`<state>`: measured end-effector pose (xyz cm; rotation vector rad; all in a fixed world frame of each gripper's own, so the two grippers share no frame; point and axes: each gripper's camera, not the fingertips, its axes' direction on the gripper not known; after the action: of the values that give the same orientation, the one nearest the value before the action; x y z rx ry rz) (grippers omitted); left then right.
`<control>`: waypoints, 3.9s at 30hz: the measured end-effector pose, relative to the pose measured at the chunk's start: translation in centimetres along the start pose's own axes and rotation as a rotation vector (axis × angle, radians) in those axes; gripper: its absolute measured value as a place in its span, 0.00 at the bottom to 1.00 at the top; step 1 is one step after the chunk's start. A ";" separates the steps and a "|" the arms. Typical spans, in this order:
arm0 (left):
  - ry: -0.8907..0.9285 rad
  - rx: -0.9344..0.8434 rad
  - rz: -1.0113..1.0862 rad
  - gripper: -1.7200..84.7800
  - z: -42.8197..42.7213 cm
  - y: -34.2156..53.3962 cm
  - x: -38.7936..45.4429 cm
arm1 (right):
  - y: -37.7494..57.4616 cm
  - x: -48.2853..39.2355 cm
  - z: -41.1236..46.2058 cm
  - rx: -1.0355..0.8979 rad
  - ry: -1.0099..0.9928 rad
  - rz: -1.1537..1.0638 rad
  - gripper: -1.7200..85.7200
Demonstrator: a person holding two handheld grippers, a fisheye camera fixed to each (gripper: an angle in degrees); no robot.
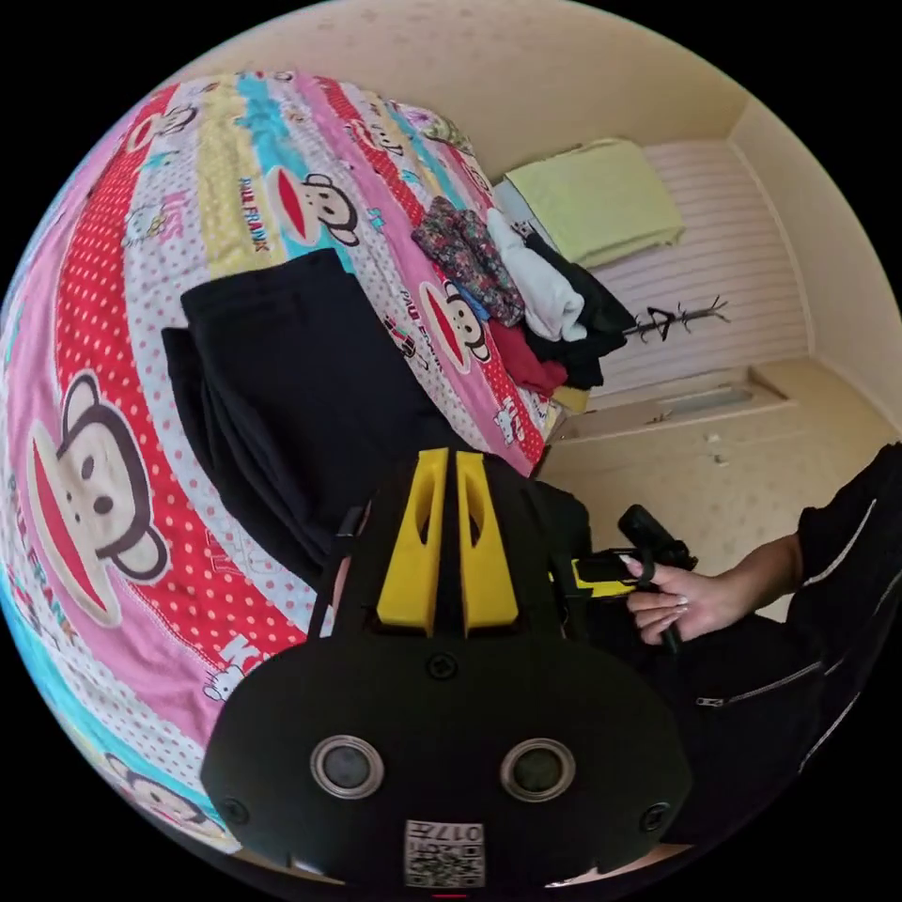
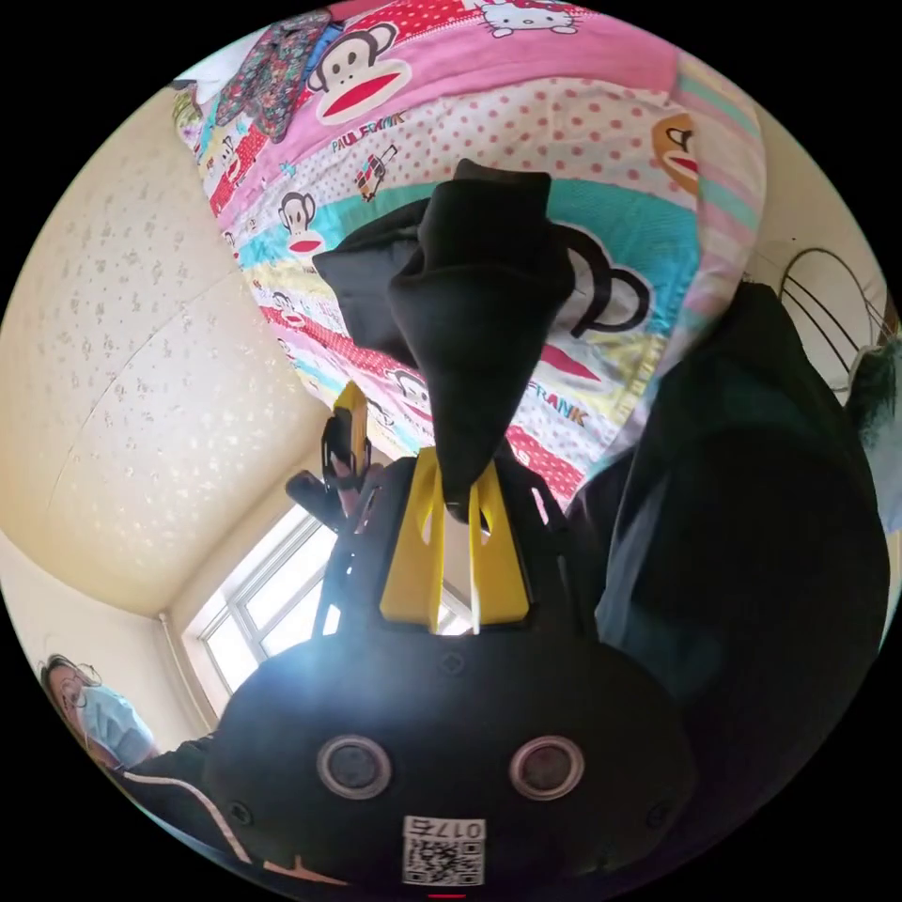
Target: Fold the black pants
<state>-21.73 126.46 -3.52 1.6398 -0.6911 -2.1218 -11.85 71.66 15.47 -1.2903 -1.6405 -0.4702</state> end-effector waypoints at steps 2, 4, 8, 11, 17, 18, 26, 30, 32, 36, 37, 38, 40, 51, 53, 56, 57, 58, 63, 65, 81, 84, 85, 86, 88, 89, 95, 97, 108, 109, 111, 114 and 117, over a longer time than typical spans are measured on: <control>-0.053 -0.097 0.080 0.02 3.8 -1.3 0.7 | 1.1 -0.3 -1.0 -0.001 0.026 -0.008 0.04; -0.046 -0.266 0.122 0.01 9.3 -1.5 0.6 | 2.2 -1.0 -2.0 -0.001 0.079 -0.030 0.04; 0.136 -0.581 -0.078 0.01 20.1 1.9 -1.8 | 3.0 -1.9 -2.6 -0.003 0.135 -0.032 0.05; 0.261 -0.664 -0.192 0.01 23.0 4.6 -2.3 | 3.8 -2.2 -2.4 -0.042 0.192 -0.015 0.05; 0.185 -0.549 -0.057 0.01 20.5 6.7 -0.1 | 3.0 -2.1 -2.3 -0.024 0.085 0.071 0.06; 0.230 -0.464 -0.030 0.01 18.6 7.0 0.1 | 2.6 -2.7 -2.2 -0.019 0.063 0.074 0.07; 0.237 0.100 -0.208 0.01 2.1 14.0 -5.2 | -0.7 -9.0 0.3 0.000 0.032 0.018 0.07; 0.109 0.077 -0.215 0.01 -2.2 18.5 -5.7 | -2.6 -12.4 2.8 0.008 0.072 -0.043 0.06; 0.058 0.042 -0.214 0.01 -2.9 20.3 -5.3 | -3.7 -13.1 3.7 0.040 0.090 -0.058 0.06; 0.059 0.062 -0.287 0.01 -2.2 24.8 -3.8 | -7.1 -12.5 6.0 0.074 0.068 -0.043 0.07; 0.075 0.075 -0.299 0.01 -1.8 25.4 -3.5 | -8.5 -11.9 6.7 0.065 0.078 -0.079 0.07; 0.105 0.100 -0.321 0.01 -1.0 26.4 -2.8 | -9.2 -11.5 7.0 0.055 0.067 -0.092 0.07; 0.130 0.133 -0.353 0.02 0.4 27.6 -1.6 | -11.3 -8.7 8.1 0.009 -0.342 -0.125 0.09; 0.043 0.127 -0.178 0.06 4.6 19.3 5.3 | -1.9 -15.0 2.4 -0.070 -0.122 -0.819 0.07; -0.010 0.139 -0.142 0.05 4.8 16.5 5.7 | 1.1 -16.2 2.1 -0.015 0.156 -1.010 0.08; -0.064 0.159 -0.102 0.02 6.5 12.1 6.1 | 4.1 -16.1 3.4 0.034 0.384 -1.198 0.08; -0.089 0.157 -0.084 0.01 7.7 10.4 6.2 | 4.4 -15.6 4.4 0.028 0.435 -1.214 0.08; -0.106 0.149 -0.077 0.01 8.4 9.6 6.2 | 4.3 -15.1 5.5 0.014 0.487 -1.202 0.08; -0.414 0.091 -0.139 0.01 14.3 5.6 4.2 | 3.8 -12.2 10.6 0.032 0.728 -1.221 0.05; -0.421 0.061 -0.145 0.01 16.3 5.5 2.5 | 2.8 -10.8 13.1 0.001 0.860 -1.239 0.04; -0.142 0.171 -0.090 0.01 12.7 11.6 8.2 | 5.4 -10.7 7.0 -0.089 0.561 -1.328 0.02; -0.151 0.031 0.003 0.01 16.0 13.6 11.7 | 7.4 -8.0 7.9 -0.236 0.657 -1.405 0.02; -0.175 0.000 0.033 0.01 16.9 13.9 12.4 | 7.7 -6.8 8.9 -0.296 0.725 -1.434 0.02; -0.250 -0.057 0.074 0.01 18.6 14.5 13.5 | 7.7 -6.1 9.4 -0.320 0.767 -1.443 0.02; -0.382 -0.129 0.039 0.01 20.9 15.4 13.3 | 6.2 -4.2 11.4 -0.323 0.948 -1.422 0.02; -0.401 -0.148 0.014 0.01 21.9 16.0 12.2 | 5.5 -3.9 11.7 -0.321 0.979 -1.406 0.02; -0.347 -0.249 -0.185 0.01 23.0 15.0 9.1 | 0.5 -2.6 12.9 -0.307 1.180 -1.249 0.03; -0.367 -0.259 -0.180 0.01 22.5 14.7 10.0 | -0.5 -3.4 11.2 -0.300 1.090 -1.198 0.04; -0.033 0.134 -0.512 0.07 13.0 23.2 7.0 | -6.5 3.4 -1.2 -0.295 0.163 -0.662 0.17; 0.009 0.175 -0.563 0.08 12.8 24.0 6.2 | -7.4 4.6 -1.1 -0.309 0.113 -0.600 0.19; 0.214 0.384 -0.749 0.11 12.5 27.6 3.5 | -8.4 6.1 -1.2 -0.287 -0.018 -0.521 0.20; 0.364 0.561 -0.898 0.15 12.9 30.8 1.9 | -10.0 7.9 -1.4 -0.182 -0.162 -0.380 0.22; 0.376 0.540 -0.951 0.19 13.4 31.4 1.5 | -11.4 8.6 -1.3 -0.117 -0.245 -0.289 0.23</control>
<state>-35.30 102.24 16.36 3.0308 -0.4010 -2.1317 -21.31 71.00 26.27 -1.2378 -2.0457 -0.6087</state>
